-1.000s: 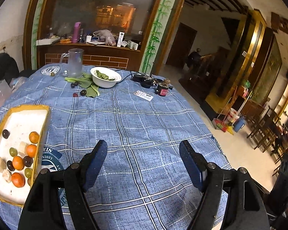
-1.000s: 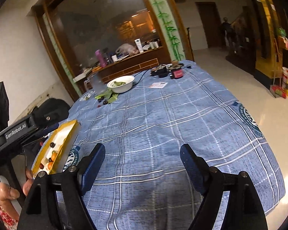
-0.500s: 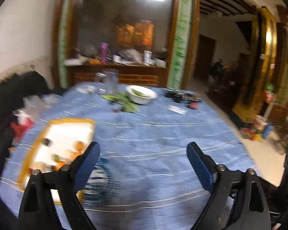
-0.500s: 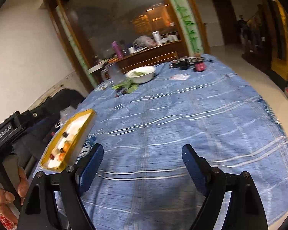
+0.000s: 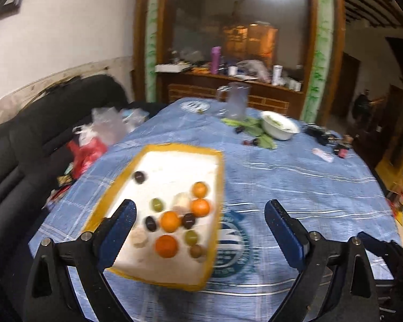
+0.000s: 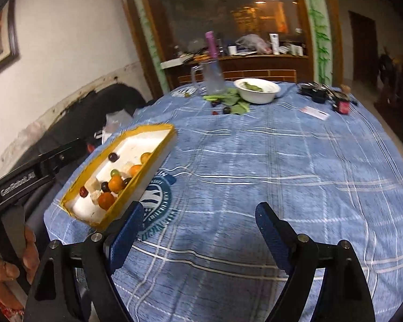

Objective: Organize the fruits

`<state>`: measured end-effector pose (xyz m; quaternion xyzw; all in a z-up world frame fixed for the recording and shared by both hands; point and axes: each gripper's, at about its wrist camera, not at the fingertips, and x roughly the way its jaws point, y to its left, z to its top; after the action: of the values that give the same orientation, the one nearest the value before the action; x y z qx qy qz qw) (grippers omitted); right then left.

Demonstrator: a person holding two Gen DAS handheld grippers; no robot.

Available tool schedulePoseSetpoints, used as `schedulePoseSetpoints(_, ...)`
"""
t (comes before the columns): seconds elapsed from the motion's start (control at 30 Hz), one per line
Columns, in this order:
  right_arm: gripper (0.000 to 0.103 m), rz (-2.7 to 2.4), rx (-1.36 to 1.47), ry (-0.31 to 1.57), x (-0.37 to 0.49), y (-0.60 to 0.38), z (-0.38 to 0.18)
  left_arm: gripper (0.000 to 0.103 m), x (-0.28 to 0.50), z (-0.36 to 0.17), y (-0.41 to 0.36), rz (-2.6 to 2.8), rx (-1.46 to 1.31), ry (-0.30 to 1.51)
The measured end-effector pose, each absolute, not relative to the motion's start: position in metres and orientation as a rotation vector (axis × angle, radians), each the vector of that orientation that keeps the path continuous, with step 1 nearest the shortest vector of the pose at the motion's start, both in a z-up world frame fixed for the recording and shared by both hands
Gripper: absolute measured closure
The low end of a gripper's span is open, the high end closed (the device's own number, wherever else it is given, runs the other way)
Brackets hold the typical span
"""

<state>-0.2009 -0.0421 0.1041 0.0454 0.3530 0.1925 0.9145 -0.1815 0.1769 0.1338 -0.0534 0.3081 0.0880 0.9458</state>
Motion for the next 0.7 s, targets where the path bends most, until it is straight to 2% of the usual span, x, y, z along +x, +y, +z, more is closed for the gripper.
schedulePoseSetpoints(0.43,0.013,0.437,-0.103,0.798,-0.18,0.06,0.09,0.007,-0.182,0.103,0.245,0.302,-0.161,0.712)
schedulePoseSetpoints(0.7,0.013,0.451,-0.159,0.779,-0.188,0.085,0.093,0.007,-0.196,0.114,0.25,0.313,-0.173,0.632)
